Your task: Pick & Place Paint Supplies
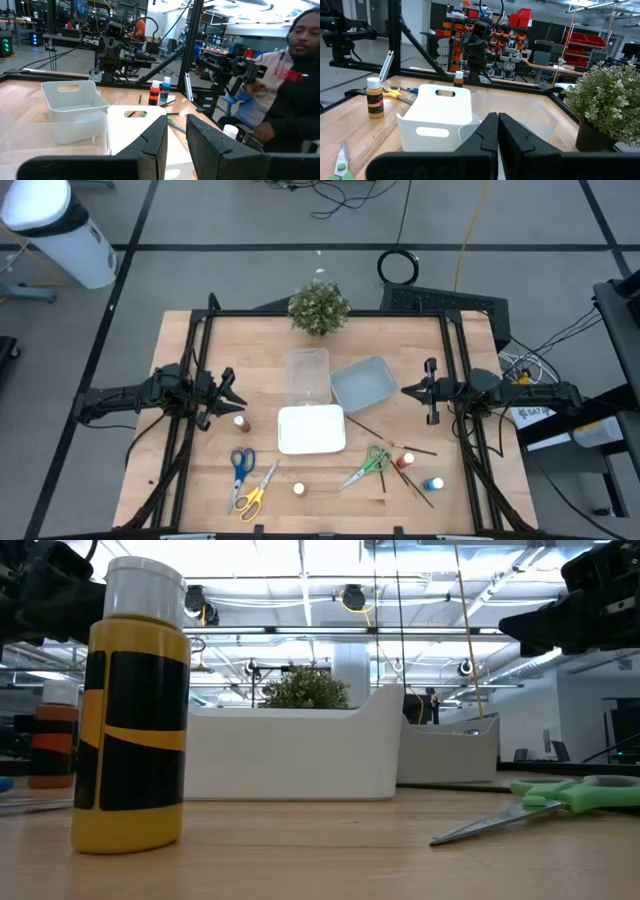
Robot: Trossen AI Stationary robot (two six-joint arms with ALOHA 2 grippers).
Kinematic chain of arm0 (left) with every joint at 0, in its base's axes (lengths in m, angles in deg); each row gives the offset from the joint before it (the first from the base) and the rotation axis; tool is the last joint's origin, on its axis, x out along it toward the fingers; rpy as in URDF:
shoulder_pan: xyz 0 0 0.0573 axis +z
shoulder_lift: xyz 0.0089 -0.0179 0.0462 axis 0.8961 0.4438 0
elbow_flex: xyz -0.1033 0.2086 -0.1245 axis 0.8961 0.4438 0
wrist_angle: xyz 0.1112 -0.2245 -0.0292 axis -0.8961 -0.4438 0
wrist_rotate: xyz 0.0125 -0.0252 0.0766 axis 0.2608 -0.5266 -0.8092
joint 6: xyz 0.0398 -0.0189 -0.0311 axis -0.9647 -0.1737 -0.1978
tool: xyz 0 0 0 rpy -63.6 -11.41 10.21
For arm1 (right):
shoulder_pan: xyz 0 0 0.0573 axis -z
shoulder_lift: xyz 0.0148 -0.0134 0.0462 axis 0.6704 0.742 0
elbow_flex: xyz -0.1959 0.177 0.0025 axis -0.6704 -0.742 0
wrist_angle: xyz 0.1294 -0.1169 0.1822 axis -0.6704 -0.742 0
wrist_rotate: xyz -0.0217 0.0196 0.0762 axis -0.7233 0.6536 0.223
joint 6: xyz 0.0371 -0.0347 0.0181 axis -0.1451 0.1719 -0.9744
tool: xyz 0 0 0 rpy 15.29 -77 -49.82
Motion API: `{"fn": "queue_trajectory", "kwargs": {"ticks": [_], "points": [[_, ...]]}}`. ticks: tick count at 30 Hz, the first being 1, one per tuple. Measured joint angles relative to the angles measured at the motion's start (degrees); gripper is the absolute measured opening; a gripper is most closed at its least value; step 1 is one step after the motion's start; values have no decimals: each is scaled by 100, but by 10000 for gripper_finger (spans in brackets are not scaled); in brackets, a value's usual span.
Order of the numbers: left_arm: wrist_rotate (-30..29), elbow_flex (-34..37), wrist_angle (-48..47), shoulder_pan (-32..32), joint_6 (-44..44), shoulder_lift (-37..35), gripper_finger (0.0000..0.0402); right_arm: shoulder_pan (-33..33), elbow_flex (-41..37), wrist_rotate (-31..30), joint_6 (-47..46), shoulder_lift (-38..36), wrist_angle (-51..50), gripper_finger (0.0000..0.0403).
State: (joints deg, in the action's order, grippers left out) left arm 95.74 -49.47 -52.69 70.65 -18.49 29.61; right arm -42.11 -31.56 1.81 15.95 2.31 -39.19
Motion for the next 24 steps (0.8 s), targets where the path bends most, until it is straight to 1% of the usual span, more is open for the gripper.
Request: {"fn": "queue_trajectory", "kwargs": {"ticks": [5,6,11,18,21,24], "points": [[0,-2,0,0,-2,1,81,0,0,0,22,0,0,0],[1,-1,0,-1,-1,0,81,2,-2,0,142,0,0,0],[0,0,-2,0,0,1,81,2,-1,-11,1492,1,0,0],[0,0,-1,0,-2,1,81,2,0,-5,2834,3,15,0],[0,0,-2,0,0,-1,81,2,-1,-5,3172,4,50,0],[0,-1,-2,0,-1,0,81,2,0,-3,3147,4,198,0]]}}
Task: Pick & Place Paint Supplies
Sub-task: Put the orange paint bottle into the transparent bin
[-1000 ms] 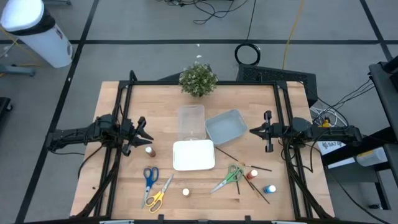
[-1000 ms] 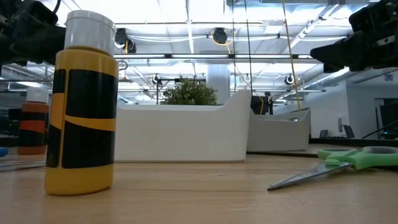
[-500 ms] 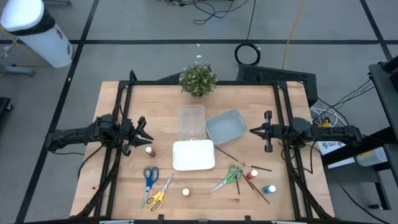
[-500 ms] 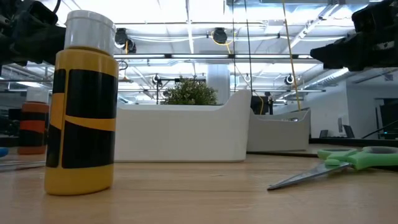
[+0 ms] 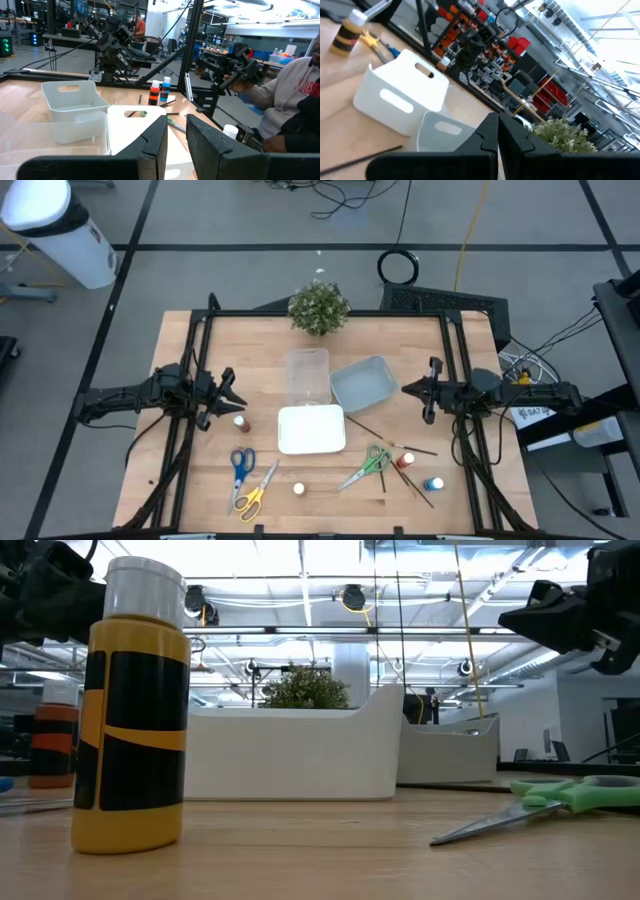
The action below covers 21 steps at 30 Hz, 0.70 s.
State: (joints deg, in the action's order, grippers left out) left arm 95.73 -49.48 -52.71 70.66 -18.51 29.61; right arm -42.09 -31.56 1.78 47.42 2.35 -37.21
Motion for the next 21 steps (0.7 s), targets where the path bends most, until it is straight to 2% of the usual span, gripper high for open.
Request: {"fn": "queue_trajectory", "kwargs": {"ticks": [3,6,9,13,16,21], "points": [[0,1,0,0,0,0,81,-18,0,71,-739,0,173,0],[0,1,0,-1,0,0,81,-55,-1,500,-2365,5,249,0],[2,1,2,0,2,0,81,-74,-2,494,-4421,42,272,0],[2,0,2,0,1,1,81,-87,-1,466,-6173,81,454,0],[0,-1,2,0,0,0,81,-85,-2,237,-6854,83,621,0],[0,-1,2,0,0,0,81,-85,-1,-163,-6897,83,624,0]]}}
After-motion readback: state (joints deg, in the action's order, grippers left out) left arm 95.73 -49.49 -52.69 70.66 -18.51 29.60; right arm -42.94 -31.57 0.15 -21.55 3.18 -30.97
